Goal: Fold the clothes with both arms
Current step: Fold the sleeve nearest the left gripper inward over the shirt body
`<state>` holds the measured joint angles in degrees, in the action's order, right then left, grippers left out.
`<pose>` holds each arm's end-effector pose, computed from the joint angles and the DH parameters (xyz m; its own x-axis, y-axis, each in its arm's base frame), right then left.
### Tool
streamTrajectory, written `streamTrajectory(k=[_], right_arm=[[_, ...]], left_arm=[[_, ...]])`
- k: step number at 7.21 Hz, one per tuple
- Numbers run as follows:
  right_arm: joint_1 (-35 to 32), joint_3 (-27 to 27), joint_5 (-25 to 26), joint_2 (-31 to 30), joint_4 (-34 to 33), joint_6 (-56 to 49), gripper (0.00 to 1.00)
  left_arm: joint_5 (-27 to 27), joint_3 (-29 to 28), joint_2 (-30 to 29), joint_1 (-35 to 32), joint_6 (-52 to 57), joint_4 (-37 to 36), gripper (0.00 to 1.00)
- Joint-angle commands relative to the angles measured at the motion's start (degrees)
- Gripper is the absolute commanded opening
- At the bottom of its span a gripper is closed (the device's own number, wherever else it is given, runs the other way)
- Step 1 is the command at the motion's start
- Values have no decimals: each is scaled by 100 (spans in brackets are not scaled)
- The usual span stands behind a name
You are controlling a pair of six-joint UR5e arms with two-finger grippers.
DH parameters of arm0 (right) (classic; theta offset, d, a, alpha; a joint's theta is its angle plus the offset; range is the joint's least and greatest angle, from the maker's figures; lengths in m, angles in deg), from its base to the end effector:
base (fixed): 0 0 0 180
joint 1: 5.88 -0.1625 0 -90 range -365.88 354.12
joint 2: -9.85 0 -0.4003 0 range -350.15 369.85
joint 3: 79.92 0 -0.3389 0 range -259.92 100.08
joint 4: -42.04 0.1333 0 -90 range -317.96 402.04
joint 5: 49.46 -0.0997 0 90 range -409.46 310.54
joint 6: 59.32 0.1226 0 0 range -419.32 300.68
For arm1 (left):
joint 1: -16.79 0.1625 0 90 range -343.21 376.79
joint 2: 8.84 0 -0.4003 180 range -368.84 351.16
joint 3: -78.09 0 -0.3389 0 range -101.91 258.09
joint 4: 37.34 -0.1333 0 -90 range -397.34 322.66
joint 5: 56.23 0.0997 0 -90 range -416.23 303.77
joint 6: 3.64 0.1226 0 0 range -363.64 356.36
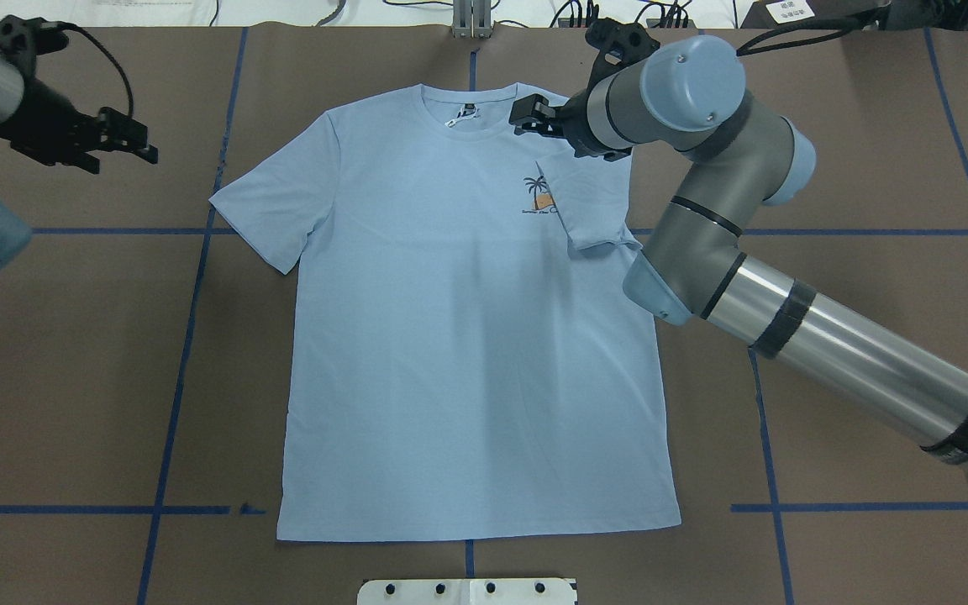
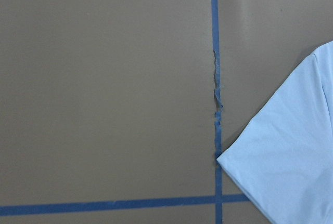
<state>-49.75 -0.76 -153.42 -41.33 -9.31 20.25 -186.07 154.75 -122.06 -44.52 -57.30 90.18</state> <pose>-0.4320 -0.5592 0.2711 0.3741 0.1159 0.9201 -0.4527 0.8888 0.0721 0.2537 -0.5776 0.4626 0.5267 -0.0147 -0.8499 0.1677 0.9820 0.0869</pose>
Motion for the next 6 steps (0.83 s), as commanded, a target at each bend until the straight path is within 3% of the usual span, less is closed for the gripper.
streamTrajectory(k=[1,6], right_arm=[[-16,398,-2,-462,194,50,100],[-16,381,15,-586,380,15,100]], left_arm=[[230,-956,-332,286,-83,840,90],[240,-1276,-684,726,-286,870,81]])
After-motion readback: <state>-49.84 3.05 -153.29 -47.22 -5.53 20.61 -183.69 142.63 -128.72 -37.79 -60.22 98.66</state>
